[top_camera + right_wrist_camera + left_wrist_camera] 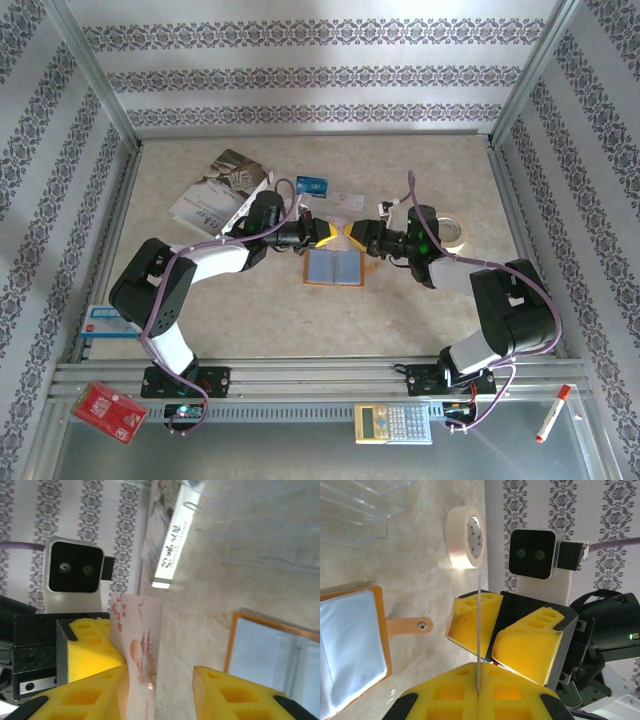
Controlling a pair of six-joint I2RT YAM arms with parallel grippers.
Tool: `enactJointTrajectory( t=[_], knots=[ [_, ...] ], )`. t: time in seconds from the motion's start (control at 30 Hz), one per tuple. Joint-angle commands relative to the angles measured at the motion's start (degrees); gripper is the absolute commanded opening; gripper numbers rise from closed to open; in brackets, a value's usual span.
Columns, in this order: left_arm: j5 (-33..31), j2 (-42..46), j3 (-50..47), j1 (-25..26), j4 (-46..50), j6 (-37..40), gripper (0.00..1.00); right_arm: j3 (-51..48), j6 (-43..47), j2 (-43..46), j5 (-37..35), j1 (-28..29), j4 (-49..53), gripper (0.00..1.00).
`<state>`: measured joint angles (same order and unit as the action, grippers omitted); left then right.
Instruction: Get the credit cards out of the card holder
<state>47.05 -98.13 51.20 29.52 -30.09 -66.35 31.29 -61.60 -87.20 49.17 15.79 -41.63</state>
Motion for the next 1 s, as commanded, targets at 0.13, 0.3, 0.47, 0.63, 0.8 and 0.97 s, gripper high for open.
enactJointTrajectory(
  t=[0.13, 0.3, 0.47, 0.63, 0.8, 0.97],
  knots=[
    [-1.3, 2.4, 1.3, -0.2, -3.5, -1.0, 0.0, 1.1, -6.8, -0.2, 1.5, 1.2, -10.7, 0.32],
    [-1.3, 2.5, 1.1, -0.3, -3.6, -1.1, 0.0, 2.2, -7.1, -1.0, 2.2, 1.4, -11.9, 0.19],
    [-1.2, 2.2, 0.7, -0.9, -3.9, -1.6, 0.04, 3.9, -5.0, -0.9, 3.3, 1.5, -11.5, 0.03],
    [-1.8, 3.7, -1.5, -3.4, -4.3, -1.9, 0.34, 6.2, 1.6, -0.5, 3.2, 0.7, -5.9, 0.0],
    [-6.4, 8.7, -3.5, -8.0, 10.5, 8.2, 0.71, 12.7, 19.9, 0.1, 1.1, -1.9, 13.6, 0.0],
    [-17.5, 12.2, -0.6, -10.3, 34.5, 23.1, 0.81, 24.5, 46.0, -0.1, -12.2, -1.3, 42.9, 0.0]
  ],
)
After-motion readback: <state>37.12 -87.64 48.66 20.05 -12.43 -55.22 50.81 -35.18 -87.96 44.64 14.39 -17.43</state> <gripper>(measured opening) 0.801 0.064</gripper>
